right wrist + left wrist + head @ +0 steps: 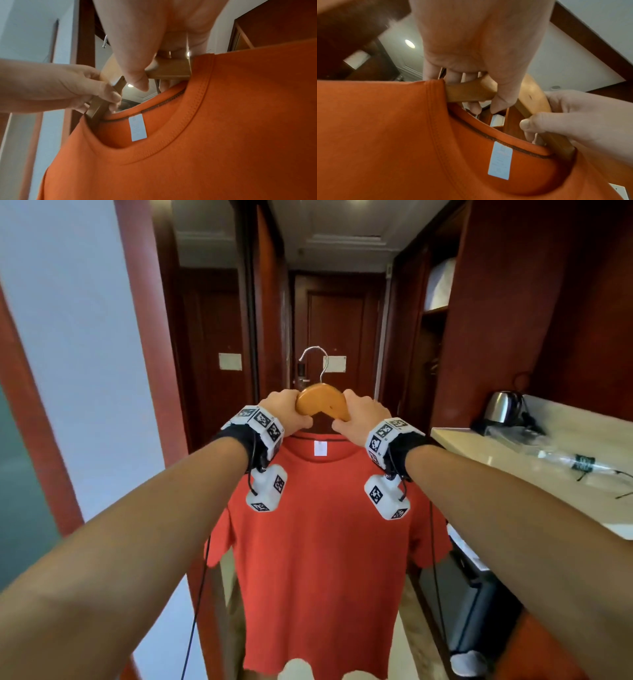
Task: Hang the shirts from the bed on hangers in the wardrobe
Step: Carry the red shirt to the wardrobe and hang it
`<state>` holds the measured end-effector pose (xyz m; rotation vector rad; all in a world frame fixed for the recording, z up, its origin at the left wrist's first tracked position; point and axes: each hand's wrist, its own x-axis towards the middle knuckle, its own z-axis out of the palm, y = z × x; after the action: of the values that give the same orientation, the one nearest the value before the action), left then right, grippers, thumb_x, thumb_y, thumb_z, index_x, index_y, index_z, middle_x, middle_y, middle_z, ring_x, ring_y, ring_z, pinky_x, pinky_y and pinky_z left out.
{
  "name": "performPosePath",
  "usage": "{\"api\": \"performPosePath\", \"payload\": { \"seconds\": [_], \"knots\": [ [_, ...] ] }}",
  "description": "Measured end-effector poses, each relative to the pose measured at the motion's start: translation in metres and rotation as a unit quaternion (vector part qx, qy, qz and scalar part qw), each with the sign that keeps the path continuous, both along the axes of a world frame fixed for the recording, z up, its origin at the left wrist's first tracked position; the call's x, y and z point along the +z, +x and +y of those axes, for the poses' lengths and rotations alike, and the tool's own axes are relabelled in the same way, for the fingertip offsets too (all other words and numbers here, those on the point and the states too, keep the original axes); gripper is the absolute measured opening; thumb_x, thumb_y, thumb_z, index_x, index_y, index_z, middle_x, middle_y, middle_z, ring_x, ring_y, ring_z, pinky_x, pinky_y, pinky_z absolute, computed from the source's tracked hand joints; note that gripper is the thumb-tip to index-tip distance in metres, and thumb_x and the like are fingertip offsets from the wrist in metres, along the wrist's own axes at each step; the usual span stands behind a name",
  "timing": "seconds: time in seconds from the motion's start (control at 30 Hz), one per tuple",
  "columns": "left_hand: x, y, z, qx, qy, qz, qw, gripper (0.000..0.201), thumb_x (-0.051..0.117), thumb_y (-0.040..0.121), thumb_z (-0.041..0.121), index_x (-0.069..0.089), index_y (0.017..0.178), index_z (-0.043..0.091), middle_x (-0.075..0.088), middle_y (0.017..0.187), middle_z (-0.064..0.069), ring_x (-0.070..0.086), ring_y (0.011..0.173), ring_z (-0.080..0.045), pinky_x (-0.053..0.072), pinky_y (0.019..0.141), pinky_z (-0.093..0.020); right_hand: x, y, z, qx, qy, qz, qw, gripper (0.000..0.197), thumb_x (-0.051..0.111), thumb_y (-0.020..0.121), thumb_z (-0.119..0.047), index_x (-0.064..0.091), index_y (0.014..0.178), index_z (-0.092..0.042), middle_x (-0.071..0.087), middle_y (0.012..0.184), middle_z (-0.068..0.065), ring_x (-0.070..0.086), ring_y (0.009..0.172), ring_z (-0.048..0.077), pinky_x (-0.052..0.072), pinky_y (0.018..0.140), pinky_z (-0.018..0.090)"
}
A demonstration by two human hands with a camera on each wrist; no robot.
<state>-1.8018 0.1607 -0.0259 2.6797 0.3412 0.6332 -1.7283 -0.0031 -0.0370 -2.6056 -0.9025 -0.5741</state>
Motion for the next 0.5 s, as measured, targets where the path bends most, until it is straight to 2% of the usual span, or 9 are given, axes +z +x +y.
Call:
{"api": "performPosePath", "payload": {
  "seconds": [0.17, 0.27, 0.33, 0.37, 0.43, 0.5],
  "knots": [
    [-0.009, 0.098, -0.004, -0.019, 0.013, 0.008, 1.0, 0.029, 0.074, 0.075, 0.032, 0.063, 0.1, 0.024, 0.065, 0.09, 0.001, 0.064, 0.084, -0.025, 0.045, 0.069, -0.031, -0.015, 0.092, -0.012, -0.034, -0.024, -0.03, 0.999, 0.034, 0.055, 0.09, -0.042, 0.039, 0.11, -0.018, 0.054, 0.088, 0.002, 0.064, 0.089, 0.036, 0.042, 0.07, 0.037],
    [-0.016, 0.164, -0.009, -0.023, 0.004, -0.016, 1.0, 0.032, 0.076, 0.078, 0.033, 0.063, 0.104, 0.02, 0.066, 0.094, 0.0, 0.063, 0.087, -0.023, 0.045, 0.073, -0.032, -0.02, 0.154, -0.016, -0.029, 0.019, -0.044, 0.998, 0.036, 0.063, 0.087, -0.04, 0.043, 0.108, -0.018, 0.055, 0.096, 0.001, 0.061, 0.095, 0.03, 0.047, 0.075, 0.04],
    [-0.016, 0.207, -0.011, -0.029, -0.01, -0.023, 0.999, 0.034, 0.077, 0.08, 0.036, 0.061, 0.104, 0.018, 0.066, 0.094, 0.0, 0.062, 0.088, -0.021, 0.044, 0.076, -0.032, -0.024, 0.195, -0.021, -0.014, 0.058, -0.108, 0.992, 0.041, 0.07, 0.081, -0.038, 0.046, 0.108, -0.018, 0.053, 0.107, 0.001, 0.052, 0.101, 0.025, 0.046, 0.083, 0.042],
    [-0.015, 0.229, -0.012, -0.033, -0.019, -0.021, 0.999, 0.035, 0.078, 0.08, 0.037, 0.061, 0.105, 0.018, 0.067, 0.094, 0.0, 0.062, 0.089, -0.02, 0.045, 0.078, -0.032, -0.025, 0.214, -0.024, 0.002, 0.069, -0.151, 0.986, 0.039, 0.071, 0.08, -0.037, 0.048, 0.105, -0.018, 0.052, 0.107, 0.0, 0.05, 0.1, 0.023, 0.044, 0.084, 0.04],
    [-0.014, 0.267, -0.01, -0.033, -0.032, -0.018, 0.999, 0.037, 0.078, 0.081, 0.036, 0.062, 0.108, 0.017, 0.068, 0.097, -0.001, 0.064, 0.092, -0.022, 0.048, 0.082, -0.034, -0.028, 0.247, -0.031, 0.059, 0.081, -0.203, 0.974, 0.024, 0.067, 0.082, -0.031, 0.05, 0.094, -0.019, 0.051, 0.095, -0.005, 0.049, 0.091, 0.019, 0.044, 0.079, 0.036],
    [-0.012, 0.301, -0.008, -0.032, -0.03, -0.022, 0.999, 0.038, 0.077, 0.081, 0.037, 0.063, 0.11, 0.017, 0.069, 0.1, -0.002, 0.065, 0.094, -0.023, 0.05, 0.085, -0.036, -0.032, 0.276, -0.032, 0.115, 0.049, -0.181, 0.975, 0.014, 0.062, 0.086, -0.03, 0.052, 0.085, -0.021, 0.054, 0.085, -0.01, 0.053, 0.083, 0.016, 0.046, 0.07, 0.035]
  ]
}}
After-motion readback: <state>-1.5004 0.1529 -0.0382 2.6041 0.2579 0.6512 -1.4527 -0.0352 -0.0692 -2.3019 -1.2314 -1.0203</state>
